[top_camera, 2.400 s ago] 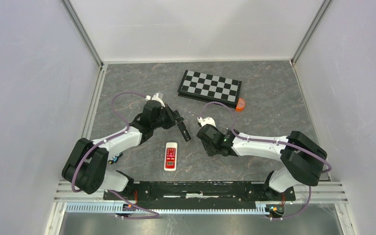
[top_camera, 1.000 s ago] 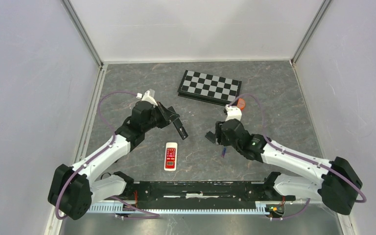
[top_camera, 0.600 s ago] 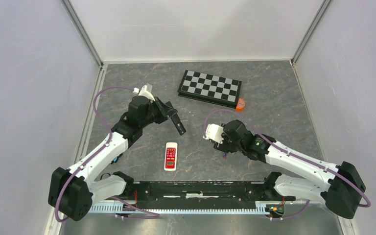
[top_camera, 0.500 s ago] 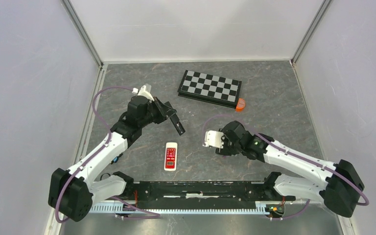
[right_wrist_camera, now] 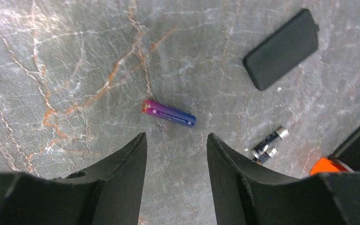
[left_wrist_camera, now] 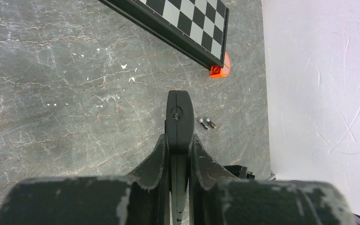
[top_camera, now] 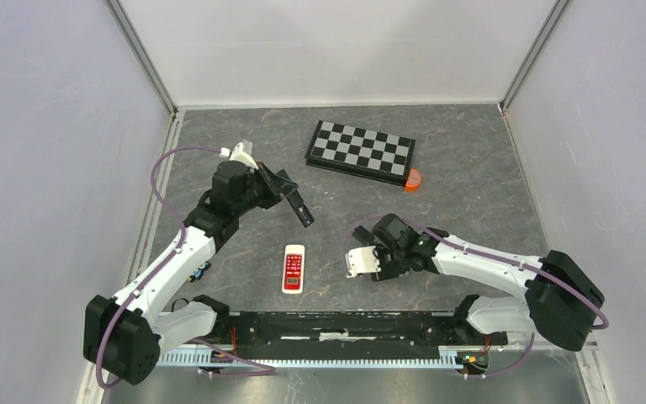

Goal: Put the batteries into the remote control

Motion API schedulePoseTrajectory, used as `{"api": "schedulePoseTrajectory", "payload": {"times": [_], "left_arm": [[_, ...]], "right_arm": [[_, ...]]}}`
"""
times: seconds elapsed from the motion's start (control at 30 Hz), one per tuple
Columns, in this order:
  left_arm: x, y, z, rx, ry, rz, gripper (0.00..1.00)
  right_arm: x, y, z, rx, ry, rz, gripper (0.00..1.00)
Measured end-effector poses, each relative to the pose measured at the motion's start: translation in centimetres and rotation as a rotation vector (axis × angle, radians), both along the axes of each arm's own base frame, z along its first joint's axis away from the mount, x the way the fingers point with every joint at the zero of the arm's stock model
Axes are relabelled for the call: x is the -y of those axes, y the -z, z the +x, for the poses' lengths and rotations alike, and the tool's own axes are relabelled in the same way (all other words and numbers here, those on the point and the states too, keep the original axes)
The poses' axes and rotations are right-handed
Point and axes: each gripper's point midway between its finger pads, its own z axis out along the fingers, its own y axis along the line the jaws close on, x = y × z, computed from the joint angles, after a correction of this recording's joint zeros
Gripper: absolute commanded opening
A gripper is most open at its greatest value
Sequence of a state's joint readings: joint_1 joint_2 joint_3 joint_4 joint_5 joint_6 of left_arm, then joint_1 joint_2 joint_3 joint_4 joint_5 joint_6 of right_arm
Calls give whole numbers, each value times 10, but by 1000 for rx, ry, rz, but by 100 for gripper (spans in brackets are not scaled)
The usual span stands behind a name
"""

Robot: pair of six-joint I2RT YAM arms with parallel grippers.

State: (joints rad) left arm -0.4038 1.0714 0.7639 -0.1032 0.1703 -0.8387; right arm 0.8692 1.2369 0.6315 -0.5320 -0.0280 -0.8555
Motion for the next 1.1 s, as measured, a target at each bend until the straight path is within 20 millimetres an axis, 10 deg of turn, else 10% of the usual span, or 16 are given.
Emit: {"api": "schedulePoseTrajectory", "payload": {"times": [0.57, 0.87, 1.0, 1.1], "left_arm": [[-1, 8, 1, -29, 9, 5, 2], [-2, 11, 2, -39, 14, 2, 2], [-2, 11, 2, -37, 18, 4, 2], [-2, 10, 2, -32, 20, 1, 2]], "right_arm": [[-16, 18, -3, -121, -101, 27, 39], [-22, 21, 3, -161, -103, 34, 6], [-23, 20, 6, -168, -68, 46, 7], [-23, 20, 7, -180, -16, 62, 26]]}}
